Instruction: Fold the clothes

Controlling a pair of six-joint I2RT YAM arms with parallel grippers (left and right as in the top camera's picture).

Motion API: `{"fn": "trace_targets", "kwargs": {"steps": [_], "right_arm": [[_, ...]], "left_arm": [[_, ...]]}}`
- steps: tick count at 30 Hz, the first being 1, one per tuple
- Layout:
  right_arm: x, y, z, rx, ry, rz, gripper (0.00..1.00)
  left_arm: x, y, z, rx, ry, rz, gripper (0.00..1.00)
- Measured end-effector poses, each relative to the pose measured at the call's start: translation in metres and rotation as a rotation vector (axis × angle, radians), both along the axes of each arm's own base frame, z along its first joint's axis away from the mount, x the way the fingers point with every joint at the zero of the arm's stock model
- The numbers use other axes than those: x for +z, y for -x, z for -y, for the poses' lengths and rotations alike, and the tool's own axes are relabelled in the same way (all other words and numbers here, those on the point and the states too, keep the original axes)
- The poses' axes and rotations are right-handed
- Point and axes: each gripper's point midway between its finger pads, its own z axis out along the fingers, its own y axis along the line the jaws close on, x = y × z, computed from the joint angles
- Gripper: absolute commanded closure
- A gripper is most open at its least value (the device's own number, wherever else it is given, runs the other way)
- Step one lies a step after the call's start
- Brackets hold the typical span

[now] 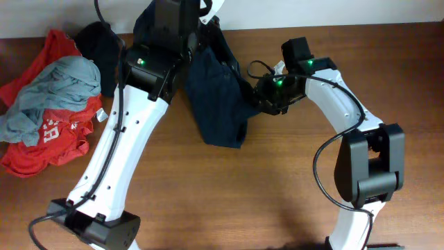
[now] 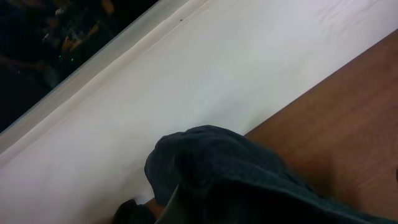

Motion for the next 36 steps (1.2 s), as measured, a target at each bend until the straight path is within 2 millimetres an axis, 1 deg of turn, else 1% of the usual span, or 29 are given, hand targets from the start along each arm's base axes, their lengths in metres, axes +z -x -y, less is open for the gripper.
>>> {"fn": "trace_targets", "kwargs": {"steps": [3,8,19,22,23,26,29,32,35,36], "right_arm": [[0.0,-0.002,0.002,-0.007,-0.001,0.005,0.48],[0.0,-0.004,0.006,-0.017,0.003,0.003,0.46],[-0.006,-0.002,0.01,-0.024,0.027,-0.011,0.47],[-0.021,-0.001,0.01,-0.021,0.038,-0.044,0.51],[-0.029,0.001,0.01,-0.019,0.045,-0.066,0.54],[-0.039,0.004,0.009,-0.017,0.056,-0.096,0.65],[-0.042,0.009,0.007,-0.009,0.06,-0.111,0.73],[-0.04,0.012,0.004,0.006,0.042,-0.117,0.85],[-0.039,0.019,0.002,0.032,0.026,-0.135,0.92],[-0.039,0.022,0.002,0.038,0.024,-0.147,0.92]], "left_arm": [[0.0,0.0,0.0,0.0,0.0,0.0,0.99],[0.0,0.0,0.0,0.0,0.0,0.0,0.99],[0.0,0.0,0.0,0.0,0.0,0.0,0.99],[-0.001,0.0,0.0,0.0,-0.001,-0.002,0.99],[-0.001,0.0,0.0,0.0,-0.002,-0.003,0.99],[-0.001,0.0,0.0,0.0,-0.002,-0.004,0.99],[-0.001,0.0,0.0,0.0,-0.002,-0.005,0.99],[-0.001,0.0,0.0,0.0,-0.003,-0.005,0.99],[-0.001,0.0,0.0,0.0,-0.003,-0.005,0.99],[-0.001,0.0,0.0,0.0,-0.003,-0.005,0.99]]}}
